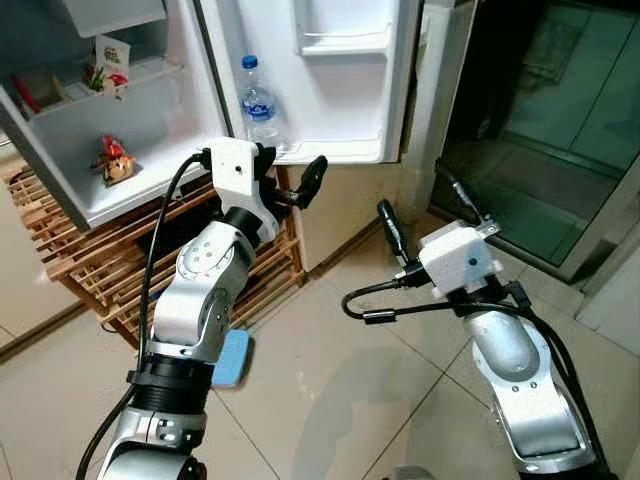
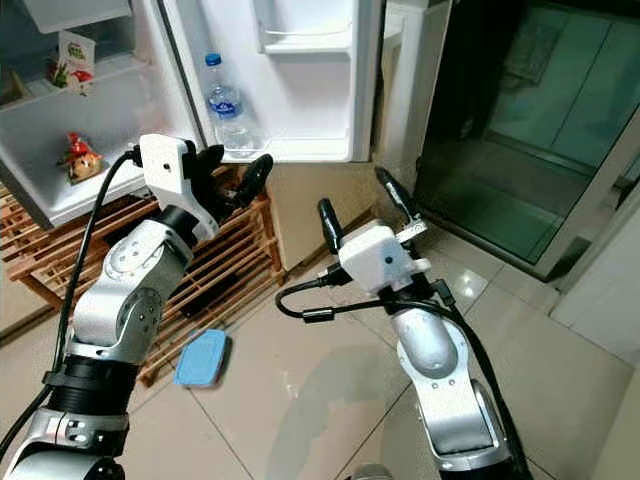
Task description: Restocking fridge
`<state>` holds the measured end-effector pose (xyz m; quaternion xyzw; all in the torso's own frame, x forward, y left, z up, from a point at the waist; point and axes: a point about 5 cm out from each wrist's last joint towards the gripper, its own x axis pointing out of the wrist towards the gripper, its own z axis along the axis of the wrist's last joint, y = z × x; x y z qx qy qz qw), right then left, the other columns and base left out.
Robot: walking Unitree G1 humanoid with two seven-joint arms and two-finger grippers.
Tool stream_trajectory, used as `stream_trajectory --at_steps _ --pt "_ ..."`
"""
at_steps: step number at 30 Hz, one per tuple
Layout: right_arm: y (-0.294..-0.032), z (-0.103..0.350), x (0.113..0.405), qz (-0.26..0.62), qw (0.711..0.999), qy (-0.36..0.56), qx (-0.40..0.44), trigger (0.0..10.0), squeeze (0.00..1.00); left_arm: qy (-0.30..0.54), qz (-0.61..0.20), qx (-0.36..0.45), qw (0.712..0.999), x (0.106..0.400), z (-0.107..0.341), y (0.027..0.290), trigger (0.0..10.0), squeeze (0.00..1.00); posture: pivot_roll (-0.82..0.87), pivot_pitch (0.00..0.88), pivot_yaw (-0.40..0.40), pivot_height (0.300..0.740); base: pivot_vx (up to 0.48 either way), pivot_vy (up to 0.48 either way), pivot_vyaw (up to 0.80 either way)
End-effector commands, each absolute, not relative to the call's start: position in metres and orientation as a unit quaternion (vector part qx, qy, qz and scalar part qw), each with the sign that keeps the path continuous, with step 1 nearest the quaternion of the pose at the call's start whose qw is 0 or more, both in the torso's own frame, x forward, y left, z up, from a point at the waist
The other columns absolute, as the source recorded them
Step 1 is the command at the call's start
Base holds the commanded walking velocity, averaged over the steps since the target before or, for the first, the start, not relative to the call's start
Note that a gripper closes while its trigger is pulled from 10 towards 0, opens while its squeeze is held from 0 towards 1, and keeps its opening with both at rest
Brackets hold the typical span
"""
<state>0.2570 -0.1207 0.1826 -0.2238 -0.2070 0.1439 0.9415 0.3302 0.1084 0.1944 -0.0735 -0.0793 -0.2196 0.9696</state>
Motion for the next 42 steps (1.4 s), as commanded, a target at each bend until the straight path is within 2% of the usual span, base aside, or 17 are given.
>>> stream_trajectory --at_steps 1,3,8,17,21,26,38,42 --pt "-0.123 0.195 0.260 0.136 0.943 -0.220 -0.207 10.0 0.00 -0.087 -0.216 -0.063 0.970 0.332 0.198 0.108 10.0 0.00 -0.30 0.000 0.100 0.732 0.000 0.000 0.00" --pt "-0.125 0.195 0.265 0.125 0.954 -0.205 -0.181 10.0 0.00 -0.088 -0.210 -0.058 0.972 0.332 0.197 0.109 10.0 0.00 -0.30 0.000 0.091 0.732 0.000 0.000 0.00" --pt "-0.124 0.196 0.266 0.128 0.953 -0.200 -0.187 10.0 0.00 -0.099 -0.215 -0.067 0.969 0.329 0.200 0.110 10.0 0.00 -0.28 0.000 0.083 0.732 0.110 0.000 0.00" --pt "-0.120 0.199 0.270 0.131 0.953 -0.201 -0.182 10.0 0.00 -0.100 -0.224 -0.056 0.968 0.326 0.200 0.109 10.0 0.00 -0.26 0.000 0.086 0.732 0.442 0.000 0.00" --pt "-0.108 0.200 0.270 0.156 0.946 -0.210 -0.192 10.0 0.00 -0.101 -0.225 -0.053 0.968 0.326 0.200 0.108 10.0 0.00 -0.24 0.000 0.087 0.732 0.480 0.000 0.00" --pt "-0.113 0.197 0.278 0.144 0.957 -0.193 -0.164 10.0 0.00 -0.104 -0.223 -0.049 0.968 0.325 0.201 0.110 10.0 0.00 -0.24 0.000 0.079 0.732 0.480 0.000 0.00" --pt "-0.122 0.196 0.289 0.135 0.962 -0.181 -0.156 10.0 0.00 -0.112 -0.233 -0.048 0.965 0.326 0.202 0.103 10.0 0.00 -0.25 0.000 0.071 0.732 0.479 0.000 0.00" --pt "-0.123 0.194 0.290 0.133 0.962 -0.178 -0.156 10.0 0.00 -0.116 -0.240 -0.051 0.962 0.326 0.204 0.101 10.0 0.00 -0.25 0.000 0.075 0.732 0.000 0.000 0.00"
